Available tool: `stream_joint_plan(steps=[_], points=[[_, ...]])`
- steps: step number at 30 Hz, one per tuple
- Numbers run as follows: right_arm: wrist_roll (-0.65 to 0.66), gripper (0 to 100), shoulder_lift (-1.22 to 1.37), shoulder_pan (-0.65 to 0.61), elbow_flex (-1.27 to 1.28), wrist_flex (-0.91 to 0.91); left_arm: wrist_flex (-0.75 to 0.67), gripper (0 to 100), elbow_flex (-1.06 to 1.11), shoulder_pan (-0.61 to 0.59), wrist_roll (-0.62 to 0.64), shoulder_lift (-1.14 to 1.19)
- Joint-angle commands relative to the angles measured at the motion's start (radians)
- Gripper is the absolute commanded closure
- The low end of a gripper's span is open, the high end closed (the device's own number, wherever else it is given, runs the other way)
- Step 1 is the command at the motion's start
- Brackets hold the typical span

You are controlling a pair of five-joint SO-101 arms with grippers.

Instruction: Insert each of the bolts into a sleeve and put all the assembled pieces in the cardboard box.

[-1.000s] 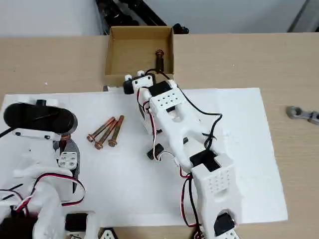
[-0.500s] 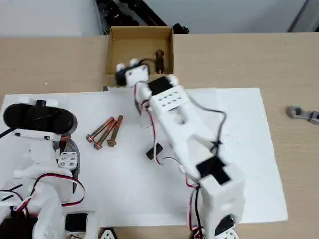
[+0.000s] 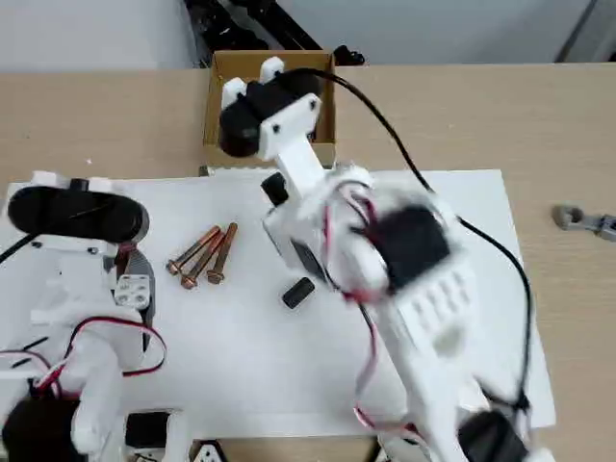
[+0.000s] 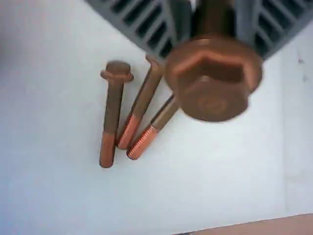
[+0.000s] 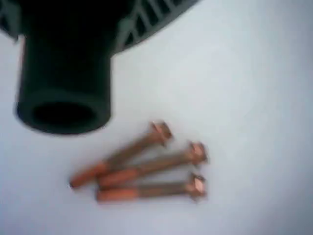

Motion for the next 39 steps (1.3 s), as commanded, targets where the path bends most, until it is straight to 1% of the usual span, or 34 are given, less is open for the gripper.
stream_joint_plan(steps=[1, 5, 9, 14, 19, 22, 24, 27, 29, 30, 32, 36, 37, 39], points=[[-0.064, 98.7, -0.148, -0.035, -0.014, 0.005, -0.112, 99, 0.033, -0.003, 0.011, -0.005], [-0.089, 98.7, -0.285, -0.033, 0.087, -0.001, -0.259, 99, 0.061, 0.002, 0.094, -0.005], [-0.089, 98.7, -0.486, -0.031, 0.308, -0.085, -0.391, 99, 0.067, 0.003, 0.118, -0.005], [-0.086, 98.7, -0.805, -0.03, 0.704, -0.315, -0.433, 99, 0.094, 0.009, 0.118, -0.003], [-0.086, 99.1, -1.119, -0.027, 1.111, -0.55, -0.44, 99, 0.111, 0.114, 0.118, -0.003], [-0.089, 99.1, -1.265, 0.024, 1.313, -0.657, -0.511, 99, 0.111, 0.172, 0.12, -0.003], [-0.115, 99.1, -1.349, 0.068, 1.421, -0.714, -0.572, 99, 0.111, 0.195, 0.12, -0.003], [-0.137, 99.5, -1.438, 0.113, 1.527, -0.8, -0.675, 99, 0.111, 0.238, 0.12, -0.002], [-0.137, 99.5, -1.446, 0.122, 1.565, -0.854, -0.707, 99, 0.107, 0.278, 0.126, 0.018], [-0.138, 99.5, -1.44, 0.122, 1.577, -0.877, -0.707, 99, 0.102, 0.301, 0.15, 0.038], [-0.166, 99.5, -1.425, 0.12, 1.596, -0.932, -0.71, 99, 0.096, 0.334, 0.244, 0.092], [-0.178, 99.5, -1.402, 0.12, 1.619, -0.984, -0.747, 99, 0.022, 0.353, 0.419, 0.226], [-0.178, 99.5, -1.399, 0.12, 1.619, -0.984, -0.753, 99, -0.002, 0.356, 0.436, 0.258], [-0.178, 99.5, -1.397, 0.12, 1.619, -0.984, -0.755, 99, -0.054, 0.4, 0.445, 0.316]])
